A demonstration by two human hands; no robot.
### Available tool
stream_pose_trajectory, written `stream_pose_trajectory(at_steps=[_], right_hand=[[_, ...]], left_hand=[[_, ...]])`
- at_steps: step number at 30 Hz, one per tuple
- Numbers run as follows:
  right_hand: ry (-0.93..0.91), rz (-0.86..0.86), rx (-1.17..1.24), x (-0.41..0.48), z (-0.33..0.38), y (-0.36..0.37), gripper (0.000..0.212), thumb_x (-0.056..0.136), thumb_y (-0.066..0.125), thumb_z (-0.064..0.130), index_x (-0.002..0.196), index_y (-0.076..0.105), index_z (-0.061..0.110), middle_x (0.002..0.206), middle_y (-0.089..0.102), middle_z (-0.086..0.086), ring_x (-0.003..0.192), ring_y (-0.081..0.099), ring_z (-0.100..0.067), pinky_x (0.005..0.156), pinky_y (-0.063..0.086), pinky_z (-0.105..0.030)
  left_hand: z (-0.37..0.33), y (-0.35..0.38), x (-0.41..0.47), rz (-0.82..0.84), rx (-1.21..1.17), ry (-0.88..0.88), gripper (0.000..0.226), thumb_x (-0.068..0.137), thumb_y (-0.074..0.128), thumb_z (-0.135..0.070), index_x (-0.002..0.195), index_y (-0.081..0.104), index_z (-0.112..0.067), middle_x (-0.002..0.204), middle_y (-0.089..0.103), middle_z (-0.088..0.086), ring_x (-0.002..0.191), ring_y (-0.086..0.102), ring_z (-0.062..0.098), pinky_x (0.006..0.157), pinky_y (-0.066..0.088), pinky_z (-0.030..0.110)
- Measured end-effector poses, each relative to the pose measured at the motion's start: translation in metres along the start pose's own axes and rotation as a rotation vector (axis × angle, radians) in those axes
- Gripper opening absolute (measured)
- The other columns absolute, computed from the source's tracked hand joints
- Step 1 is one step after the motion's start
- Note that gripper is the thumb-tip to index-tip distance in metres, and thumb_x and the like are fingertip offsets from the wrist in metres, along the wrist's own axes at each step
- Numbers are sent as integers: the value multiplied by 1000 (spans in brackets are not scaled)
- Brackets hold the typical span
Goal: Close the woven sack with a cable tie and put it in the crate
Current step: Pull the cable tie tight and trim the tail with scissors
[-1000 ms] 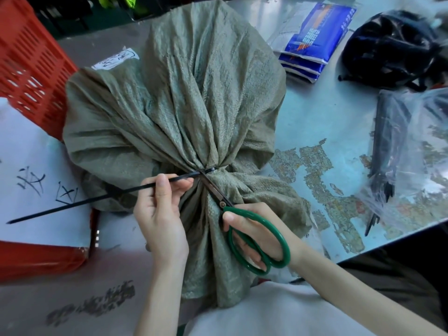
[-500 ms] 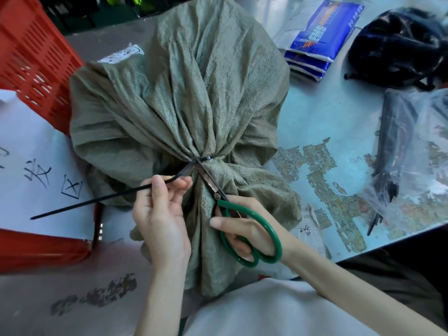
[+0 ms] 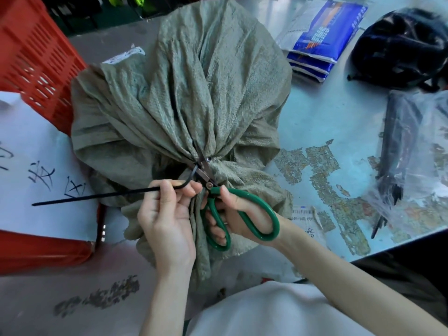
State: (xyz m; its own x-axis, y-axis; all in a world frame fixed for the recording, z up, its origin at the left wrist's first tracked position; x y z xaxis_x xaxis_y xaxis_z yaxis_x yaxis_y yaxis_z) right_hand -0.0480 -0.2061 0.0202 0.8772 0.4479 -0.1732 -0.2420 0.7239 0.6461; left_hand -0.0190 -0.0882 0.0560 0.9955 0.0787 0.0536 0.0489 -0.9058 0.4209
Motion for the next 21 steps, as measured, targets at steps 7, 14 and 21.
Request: stream_pose_trajectory(at_steps=[7,14,21], right_hand=[[-128,-14,-132,1,4,-6,58,80,58,59,99,53,4,69,40,-9,45,40,-15,44,33,-27],[-149,37,-178,3,8,-12,55,82,58,57,96,52,4,69,37,-11,44,38,-14,42,31,-27],[-162,121,-184,2,18,-17,53,84,58,50,96,52,-2,64,35,-16,39,35,-12,38,31,-23]], left_hand=[[0,0,1,0,-23,-7,30,95,43,-15,71,61,-12,63,59,1,66,60,20,71,52,27],[-2,2,1,21,-43,-3,32,94,43,-14,69,62,-14,61,57,1,65,60,20,71,52,27],[-5,3,0,24,-86,-21,30,94,44,-17,69,61,-13,60,55,1,65,60,19,72,52,29]])
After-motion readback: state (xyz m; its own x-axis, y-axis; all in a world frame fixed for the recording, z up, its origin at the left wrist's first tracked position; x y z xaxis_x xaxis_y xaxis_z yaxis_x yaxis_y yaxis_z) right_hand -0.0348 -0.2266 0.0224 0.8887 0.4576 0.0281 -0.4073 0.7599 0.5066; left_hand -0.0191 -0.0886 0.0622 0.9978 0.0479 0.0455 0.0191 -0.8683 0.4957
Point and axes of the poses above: each hand's wrist, its own x-axis towards the middle knuckle, its own y-axis out of the palm, z = x × y, the point moved 2 cm from there along x, towards the middle knuckle
